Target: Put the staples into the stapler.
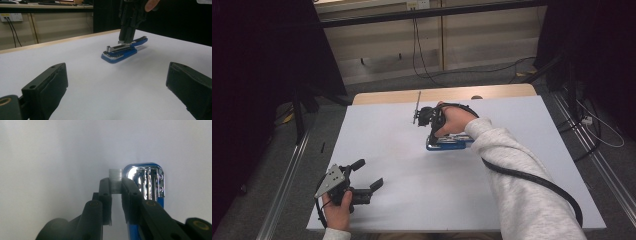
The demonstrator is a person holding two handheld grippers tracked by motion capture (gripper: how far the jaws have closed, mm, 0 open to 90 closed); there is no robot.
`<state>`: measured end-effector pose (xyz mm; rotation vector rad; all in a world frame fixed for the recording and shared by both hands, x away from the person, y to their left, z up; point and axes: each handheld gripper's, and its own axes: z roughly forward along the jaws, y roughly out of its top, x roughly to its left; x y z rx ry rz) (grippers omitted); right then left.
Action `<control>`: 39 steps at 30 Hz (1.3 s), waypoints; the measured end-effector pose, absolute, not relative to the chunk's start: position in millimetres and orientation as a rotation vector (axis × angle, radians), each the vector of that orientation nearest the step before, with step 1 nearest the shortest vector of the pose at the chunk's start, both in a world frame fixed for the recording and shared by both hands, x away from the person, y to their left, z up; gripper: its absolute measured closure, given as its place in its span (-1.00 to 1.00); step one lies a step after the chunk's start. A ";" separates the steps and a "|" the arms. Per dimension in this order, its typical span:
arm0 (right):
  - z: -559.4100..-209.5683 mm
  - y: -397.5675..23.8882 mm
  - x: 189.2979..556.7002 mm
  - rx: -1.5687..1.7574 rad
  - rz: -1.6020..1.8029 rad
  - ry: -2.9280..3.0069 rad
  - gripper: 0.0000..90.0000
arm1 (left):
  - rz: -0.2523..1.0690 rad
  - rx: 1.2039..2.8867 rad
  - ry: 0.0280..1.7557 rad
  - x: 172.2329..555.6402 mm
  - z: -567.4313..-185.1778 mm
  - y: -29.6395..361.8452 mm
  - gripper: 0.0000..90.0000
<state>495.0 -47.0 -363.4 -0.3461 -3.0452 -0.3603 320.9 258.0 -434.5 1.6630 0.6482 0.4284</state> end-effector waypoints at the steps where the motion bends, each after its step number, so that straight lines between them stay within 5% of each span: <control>1: -363.4 -47.2 495.8 -0.344 -0.358 -3.049 0.74 | 0.426 1.664 0.647 320.9 -434.4 258.0 -0.91; 39: -361.3 -53.5 528.3 -0.411 -0.364 -3.082 0.74 | 0.418 1.675 0.637 321.2 -435.1 255.7 -0.91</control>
